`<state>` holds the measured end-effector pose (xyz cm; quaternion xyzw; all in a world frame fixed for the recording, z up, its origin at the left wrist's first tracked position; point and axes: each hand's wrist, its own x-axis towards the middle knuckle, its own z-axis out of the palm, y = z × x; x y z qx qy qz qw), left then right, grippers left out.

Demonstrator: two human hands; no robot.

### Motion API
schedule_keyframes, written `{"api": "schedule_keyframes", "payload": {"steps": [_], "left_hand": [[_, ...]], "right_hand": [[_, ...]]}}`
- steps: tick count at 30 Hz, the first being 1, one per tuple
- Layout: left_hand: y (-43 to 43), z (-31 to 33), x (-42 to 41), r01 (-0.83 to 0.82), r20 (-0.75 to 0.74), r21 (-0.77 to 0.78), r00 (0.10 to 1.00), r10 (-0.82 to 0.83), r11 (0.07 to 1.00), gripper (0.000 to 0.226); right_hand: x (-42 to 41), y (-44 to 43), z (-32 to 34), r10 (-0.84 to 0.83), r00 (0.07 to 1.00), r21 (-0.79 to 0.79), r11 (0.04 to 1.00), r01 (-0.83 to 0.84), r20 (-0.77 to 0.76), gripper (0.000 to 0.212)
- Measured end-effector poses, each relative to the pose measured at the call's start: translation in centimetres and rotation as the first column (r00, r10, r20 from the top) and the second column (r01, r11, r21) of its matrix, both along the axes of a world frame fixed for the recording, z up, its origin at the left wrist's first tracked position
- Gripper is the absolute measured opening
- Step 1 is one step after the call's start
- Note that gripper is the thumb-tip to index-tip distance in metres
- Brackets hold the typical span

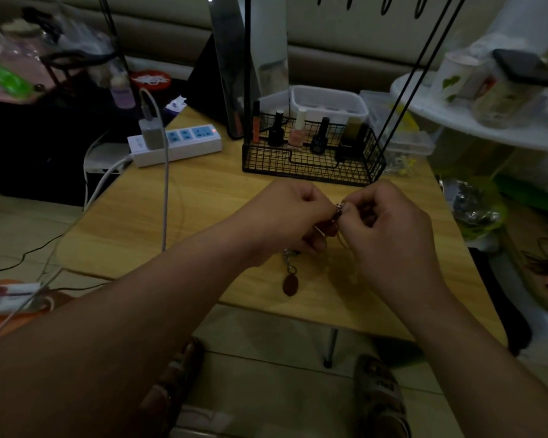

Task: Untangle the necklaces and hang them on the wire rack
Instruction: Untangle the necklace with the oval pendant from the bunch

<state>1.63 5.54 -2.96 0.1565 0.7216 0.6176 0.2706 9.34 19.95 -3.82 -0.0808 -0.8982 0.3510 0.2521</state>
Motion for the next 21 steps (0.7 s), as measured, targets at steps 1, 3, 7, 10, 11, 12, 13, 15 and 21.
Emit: {"api": "schedule_keyframes", "payload": {"steps": [1,3,7,10,11,12,13,15,21], "left_hand": [[0.04,-0.04,-0.01,0.007,-0.013,-0.012,1.0,-0.007,1.0,0.013],[0.09,-0.06,-0.05,0.009,-0.014,-0.015,1.0,-0.009,1.0,0.016],[-0.04,0.01,-0.35,-0.03,-0.005,0.037,1.0,0.03,0.999,0.01],[-0.23,0.06,-0.38,-0.053,-0.004,0.065,0.999,0.054,0.996,0.008],[-0.31,0.09,-0.37,-0.055,-0.012,0.065,0.998,0.056,0.996,0.007],[-0.38,0.09,-0.37,-0.056,-0.017,0.066,0.998,0.058,0.996,0.008],[-0.44,0.09,-0.4,-0.058,-0.02,0.067,0.998,0.059,0.996,0.008],[-0.52,0.12,-0.48,-0.058,-0.023,0.067,0.998,0.059,0.996,0.008],[-0.51,-0.06,-0.76,-0.069,-0.052,0.042,0.996,0.071,0.997,0.006]], "right_hand": [[0.01,0.07,-0.02,0.007,1.0,0.009,1.0,-0.007,0.008,0.004],[0.02,0.14,-0.01,0.015,1.0,-0.009,1.0,-0.015,0.019,0.004],[-0.24,0.04,0.32,0.021,0.999,-0.273,0.962,-0.007,0.048,0.009],[-0.31,-0.26,0.41,0.06,0.987,-0.477,0.879,0.018,0.147,0.011],[-0.29,-0.31,0.46,0.08,0.982,-0.52,0.854,0.022,0.173,0.013],[-0.26,-0.31,0.47,0.102,0.977,-0.546,0.837,0.017,0.186,0.014],[-0.21,-0.25,0.47,0.126,0.974,-0.555,0.832,0.002,0.191,0.013],[-0.11,-0.02,0.51,0.161,0.968,-0.538,0.842,-0.034,0.192,0.01],[-0.07,0.56,0.29,0.175,0.969,-0.319,0.941,-0.114,0.172,0.005]]}}
